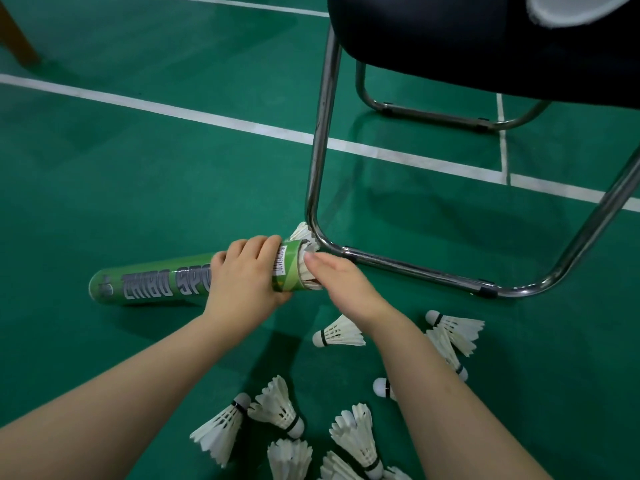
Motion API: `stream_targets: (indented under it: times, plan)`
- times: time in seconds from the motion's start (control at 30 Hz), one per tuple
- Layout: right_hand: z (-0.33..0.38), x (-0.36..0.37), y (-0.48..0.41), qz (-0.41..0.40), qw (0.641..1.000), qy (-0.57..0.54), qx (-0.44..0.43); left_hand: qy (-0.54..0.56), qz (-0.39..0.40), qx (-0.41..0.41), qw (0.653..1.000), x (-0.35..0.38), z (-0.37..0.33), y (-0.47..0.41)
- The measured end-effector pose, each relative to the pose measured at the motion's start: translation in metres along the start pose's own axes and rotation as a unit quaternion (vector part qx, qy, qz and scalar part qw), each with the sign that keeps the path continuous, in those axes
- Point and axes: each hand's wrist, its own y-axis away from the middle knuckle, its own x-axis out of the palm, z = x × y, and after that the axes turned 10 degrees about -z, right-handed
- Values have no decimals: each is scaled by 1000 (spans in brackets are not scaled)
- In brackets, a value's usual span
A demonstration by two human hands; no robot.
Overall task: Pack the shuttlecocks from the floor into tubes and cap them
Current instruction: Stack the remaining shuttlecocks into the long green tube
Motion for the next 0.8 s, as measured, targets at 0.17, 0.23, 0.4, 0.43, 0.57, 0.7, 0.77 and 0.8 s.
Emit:
stream_targets:
  times: [0.17, 0.23, 0.4, 0.43, 0.57, 0.7, 0.77, 0.8]
  plan:
    - [3, 6, -8, 161, 986, 41, 29, -14, -53, 40, 998, 6, 4, 9]
    - [0, 12, -13, 211, 973, 78, 44, -20, -51, 53, 997, 9, 4, 15]
    - [-7, 38, -32, 61, 994, -80, 38, -36, -14, 19, 999, 14, 22, 12]
    - [-9, 42, -39, -33, 989, -139, 31, -39, -3, 5, 999, 13, 28, 8]
    - [-32, 39, -65, -229, 971, -66, 9, -28, 12, -38, 999, 11, 45, -1]
    - [-58, 34, -94, -247, 968, 37, 16, -31, -11, -36, 999, 16, 48, 1]
    - [-63, 34, -107, -261, 963, 75, 2, -28, -17, -35, 999, 17, 47, 1]
    - [-66, 35, -113, -255, 963, 87, 3, -26, -19, -37, 999, 18, 47, 1]
